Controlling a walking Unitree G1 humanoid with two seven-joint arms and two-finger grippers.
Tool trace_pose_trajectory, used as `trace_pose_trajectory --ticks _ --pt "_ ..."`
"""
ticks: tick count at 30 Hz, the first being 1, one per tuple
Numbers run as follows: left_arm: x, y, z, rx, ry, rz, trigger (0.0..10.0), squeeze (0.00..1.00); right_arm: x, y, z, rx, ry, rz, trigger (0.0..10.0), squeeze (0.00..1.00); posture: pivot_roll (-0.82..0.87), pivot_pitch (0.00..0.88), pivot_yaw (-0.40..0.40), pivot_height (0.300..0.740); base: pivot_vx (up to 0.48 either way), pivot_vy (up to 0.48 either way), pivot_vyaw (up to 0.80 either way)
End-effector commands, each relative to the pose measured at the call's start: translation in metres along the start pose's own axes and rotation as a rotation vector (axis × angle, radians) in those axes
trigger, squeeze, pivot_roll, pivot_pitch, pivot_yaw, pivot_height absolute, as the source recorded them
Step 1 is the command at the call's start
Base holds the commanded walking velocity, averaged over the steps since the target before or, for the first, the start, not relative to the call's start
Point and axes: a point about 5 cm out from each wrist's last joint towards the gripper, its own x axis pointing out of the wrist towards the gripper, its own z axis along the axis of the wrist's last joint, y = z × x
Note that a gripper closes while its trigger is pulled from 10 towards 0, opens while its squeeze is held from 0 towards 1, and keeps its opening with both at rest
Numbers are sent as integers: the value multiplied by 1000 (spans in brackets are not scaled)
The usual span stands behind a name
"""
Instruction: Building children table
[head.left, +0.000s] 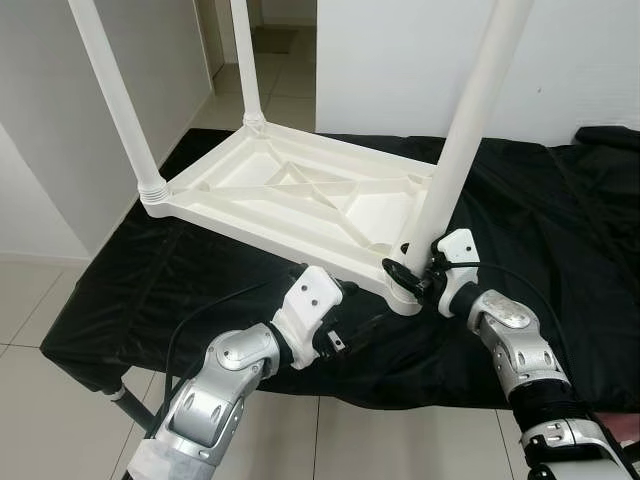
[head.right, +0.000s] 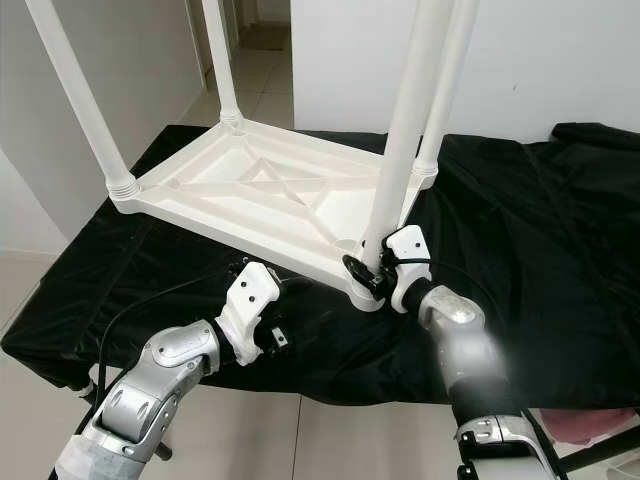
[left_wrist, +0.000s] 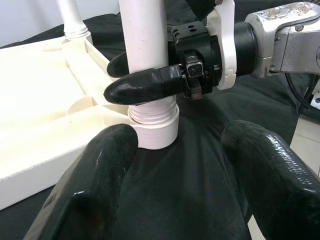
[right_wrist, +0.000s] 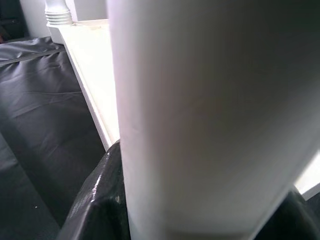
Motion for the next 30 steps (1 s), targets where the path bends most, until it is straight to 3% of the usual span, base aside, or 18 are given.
trace_pose_trajectory --ticks 1,12,14,17,19,20,22,23,24,26,30 --pt "-2 2 -5 -1 21 50 10000 0 -2 5 -11 41 45 -9 10000 0 -16 0 38 740 0 0 0" --pt "-3 0 -8 -8 28 55 10000 0 -3 11 -12 72 55 -303 10000 0 -24 0 45 740 0 0 0" --pt "-3 0 -8 -4 30 54 10000 0 -6 15 -15 121 72 -404 10000 0 -18 0 37 740 0 0 0" --pt "-3 0 -8 -4 30 54 10000 0 -6 15 -15 121 72 -404 10000 0 -18 0 37 740 0 0 0" --pt "-3 0 -8 -2 31 53 10000 0 -7 18 -17 144 83 -450 10000 0 -18 0 37 740 0 0 0" --pt "-4 1 -9 -1 34 55 10000 0 -11 22 -19 172 93 -547 10000 0 -27 0 39 740 0 0 0" --pt "-4 1 -9 -1 34 55 10000 0 -11 22 -19 172 93 -547 10000 0 -27 0 39 740 0 0 0" --pt "-4 1 -9 -5 34 58 10000 0 -15 28 -20 188 98 -676 10000 0 -34 0 35 740 0 0 0" --pt "-4 1 -9 -5 34 58 10000 0 -15 28 -20 188 98 -676 10000 0 -34 0 35 740 0 0 0" --pt "-1 -1 -10 -10 30 54 10000 0 -10 46 -19 237 85 -821 10000 0 -39 4 31 740 0 0 0" --pt "0 -2 -11 -13 30 51 10000 0 7 59 -5 253 30 -792 10000 0 -40 4 28 740 0 0 0"
